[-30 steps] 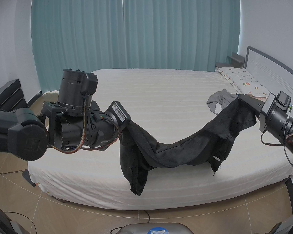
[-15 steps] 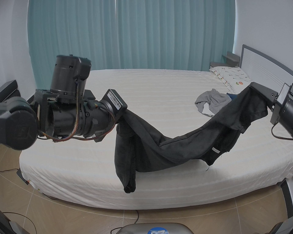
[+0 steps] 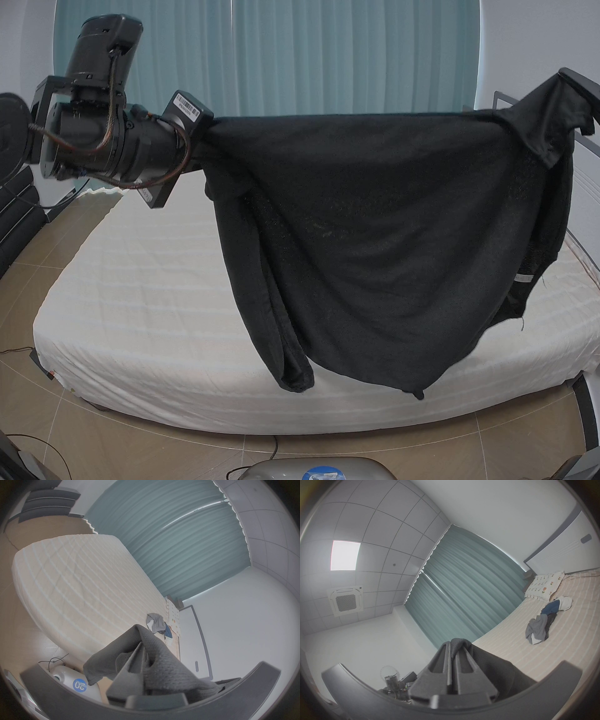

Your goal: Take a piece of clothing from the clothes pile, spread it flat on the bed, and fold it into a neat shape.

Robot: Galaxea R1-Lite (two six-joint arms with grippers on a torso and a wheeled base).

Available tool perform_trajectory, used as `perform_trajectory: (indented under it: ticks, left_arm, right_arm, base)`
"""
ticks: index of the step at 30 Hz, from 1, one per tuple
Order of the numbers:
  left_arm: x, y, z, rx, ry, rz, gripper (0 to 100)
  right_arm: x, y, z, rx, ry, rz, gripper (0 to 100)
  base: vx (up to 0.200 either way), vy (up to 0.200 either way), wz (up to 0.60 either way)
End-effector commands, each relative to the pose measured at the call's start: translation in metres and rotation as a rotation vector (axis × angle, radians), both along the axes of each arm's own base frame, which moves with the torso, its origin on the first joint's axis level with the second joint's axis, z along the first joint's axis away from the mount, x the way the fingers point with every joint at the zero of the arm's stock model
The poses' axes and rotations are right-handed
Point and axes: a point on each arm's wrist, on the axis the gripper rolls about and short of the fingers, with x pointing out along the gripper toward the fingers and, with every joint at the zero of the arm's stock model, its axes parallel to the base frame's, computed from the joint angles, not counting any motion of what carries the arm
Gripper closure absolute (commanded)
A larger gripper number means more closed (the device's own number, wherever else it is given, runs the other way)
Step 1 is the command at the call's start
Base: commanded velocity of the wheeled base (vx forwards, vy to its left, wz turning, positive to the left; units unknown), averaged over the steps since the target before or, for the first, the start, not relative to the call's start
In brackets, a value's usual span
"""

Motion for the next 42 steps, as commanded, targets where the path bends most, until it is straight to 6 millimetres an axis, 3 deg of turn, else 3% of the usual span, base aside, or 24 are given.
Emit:
perform_trajectory:
  ticks: [1, 3, 4, 6, 8, 9, 11, 17, 20, 22, 25, 28, 29, 32, 36, 37, 41, 42]
  left_arm:
    - [0.081, 0.002, -0.044, 0.030, 0.147, 0.110, 100]
    - [0.087, 0.001, -0.049, 0.034, 0.157, 0.113, 100]
    - [0.102, -0.004, -0.066, 0.050, 0.190, 0.114, 100]
    - [0.112, -0.007, -0.080, 0.064, 0.217, 0.113, 100]
    - [0.117, -0.009, -0.086, 0.068, 0.226, 0.112, 100]
    - [0.128, -0.011, -0.098, 0.076, 0.244, 0.116, 100]
    - [0.137, -0.013, -0.110, 0.091, 0.262, 0.118, 100]
    - [0.150, -0.013, -0.130, 0.103, 0.287, 0.122, 100]
    - [0.155, -0.016, -0.142, 0.111, 0.305, 0.122, 100]
    - [0.162, -0.018, -0.154, 0.114, 0.313, 0.124, 100]
    - [0.170, -0.021, -0.169, 0.111, 0.318, 0.127, 100]
    - [0.172, -0.022, -0.172, 0.111, 0.321, 0.127, 100]
    - [0.182, -0.025, -0.192, 0.110, 0.330, 0.129, 100]
    - [0.188, -0.027, -0.205, 0.098, 0.332, 0.136, 100]
    - [0.198, -0.031, -0.236, 0.095, 0.371, 0.150, 100]
    - [0.198, -0.031, -0.236, 0.095, 0.371, 0.150, 100]
    - [0.203, -0.033, -0.260, 0.080, 0.407, 0.170, 100]
    - [0.204, -0.033, -0.264, 0.077, 0.410, 0.172, 100]
  right_arm:
    - [0.108, 0.002, -0.032, -0.038, 0.206, -0.093, 100]
    - [0.119, 0.002, -0.040, -0.045, 0.232, -0.100, 100]
    - [0.148, 0.001, -0.061, -0.051, 0.284, -0.115, 100]
    - [0.167, 0.002, -0.074, -0.048, 0.289, -0.116, 100]
    - [0.178, 0.002, -0.082, -0.046, 0.273, -0.117, 100]
    - [0.193, 0.005, -0.090, -0.040, 0.226, -0.120, 100]
    - [0.204, 0.008, -0.094, -0.039, 0.180, -0.120, 100]
    - [0.224, 0.015, -0.104, -0.042, 0.168, -0.104, 100]
    - [0.231, 0.018, -0.119, -0.052, 0.214, -0.098, 100]
    - [0.240, 0.023, -0.143, -0.068, 0.270, -0.093, 100]
    - [0.248, 0.024, -0.161, -0.082, 0.288, -0.095, 100]
    - [0.251, 0.025, -0.166, -0.083, 0.291, -0.095, 100]
    - [0.266, 0.028, -0.192, -0.076, 0.272, -0.108, 100]
    - [0.274, 0.029, -0.207, -0.076, 0.277, -0.132, 100]
    - [0.290, 0.029, -0.249, -0.085, 0.348, -0.162, 100]
    - [0.290, 0.029, -0.249, -0.085, 0.348, -0.162, 100]
    - [0.304, 0.027, -0.293, -0.092, 0.385, -0.206, 100]
    - [0.305, 0.028, -0.302, -0.096, 0.399, -0.204, 0]
  base:
    - [0.200, 0.000, 0.00]
    - [0.200, 0.000, 0.00]
    - [0.200, 0.000, 0.00]
    - [0.200, 0.000, 0.00]
    - [0.200, 0.000, 0.00]
    - [0.200, 0.000, 0.00]
    - [0.200, 0.000, 0.00]
    - [0.200, 0.000, 0.00]
    - [0.200, 0.000, 0.00]
    - [0.200, 0.000, 0.00]
    - [0.067, 0.000, 0.00]
    - [0.000, 0.000, 0.00]
    - [0.000, 0.000, 0.00]
    - [0.000, 0.000, 0.00]
    - [0.000, 0.000, 0.00]
    - [0.000, 0.000, 0.00]
    - [0.000, 0.000, 0.00]
    - [0.000, 0.000, 0.00]
